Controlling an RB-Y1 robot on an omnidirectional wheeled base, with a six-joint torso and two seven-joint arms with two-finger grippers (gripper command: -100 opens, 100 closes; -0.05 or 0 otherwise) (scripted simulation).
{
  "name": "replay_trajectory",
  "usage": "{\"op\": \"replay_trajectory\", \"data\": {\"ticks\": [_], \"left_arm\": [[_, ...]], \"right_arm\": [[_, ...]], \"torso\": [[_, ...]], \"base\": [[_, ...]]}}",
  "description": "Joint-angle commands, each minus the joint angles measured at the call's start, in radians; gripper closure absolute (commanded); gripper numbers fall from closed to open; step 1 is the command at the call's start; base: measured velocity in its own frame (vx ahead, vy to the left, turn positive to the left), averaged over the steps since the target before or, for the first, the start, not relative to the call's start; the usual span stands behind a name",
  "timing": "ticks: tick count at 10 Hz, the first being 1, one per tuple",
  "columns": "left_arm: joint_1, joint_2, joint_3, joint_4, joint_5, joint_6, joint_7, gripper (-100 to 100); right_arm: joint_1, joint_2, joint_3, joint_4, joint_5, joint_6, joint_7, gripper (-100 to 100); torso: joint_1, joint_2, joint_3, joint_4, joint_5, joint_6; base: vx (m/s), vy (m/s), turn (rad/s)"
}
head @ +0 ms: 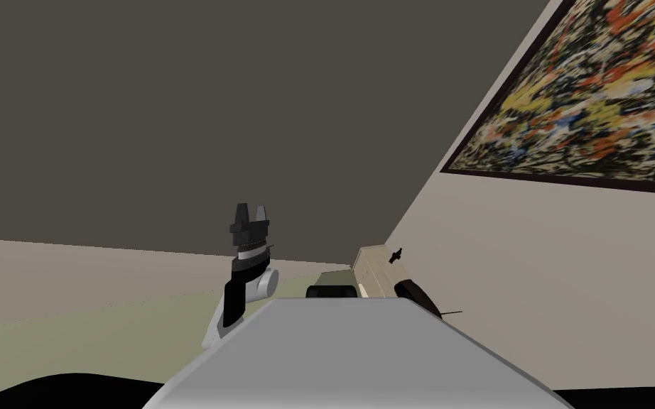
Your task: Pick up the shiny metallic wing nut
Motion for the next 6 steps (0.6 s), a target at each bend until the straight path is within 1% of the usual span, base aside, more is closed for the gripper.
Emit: {"op": "replay_trajectory", "data": {"ticks": [1, 2, 6], "left_arm": [[0.000, 0.000, 0.000, 0.000, 0.000, 0.000, 0.000, 0], [0.000, 0.000, 0.000, 0.000, 0.000, 0.000, 0.000, 0], [0.000, 0.000, 0.000, 0.000, 0.000, 0.000, 0.000, 0]], "right_arm": [[0.000, 0.000, 0.000, 0.000, 0.000, 0.000, 0.000, -100], [-0.001, 0.001, 0.000, 0.002, -0.003, -0.001, 0.003, 100], [-0.002, 0.001, 0.000, 0.001, -0.003, 0.000, 0.003, 100]], "torso": [[0.000, 0.000, 0.000, 0.000, 0.000, 0.000], [0.000, -0.002, -0.001, 0.000, 0.000, 0.001], [-0.001, -0.006, -0.004, -0.002, 0.000, 0.001]], "base": [[-0.040, 0.001, 0.038], [-0.009, 0.000, -0.019], [0.000, 0.000, 0.000]]}}
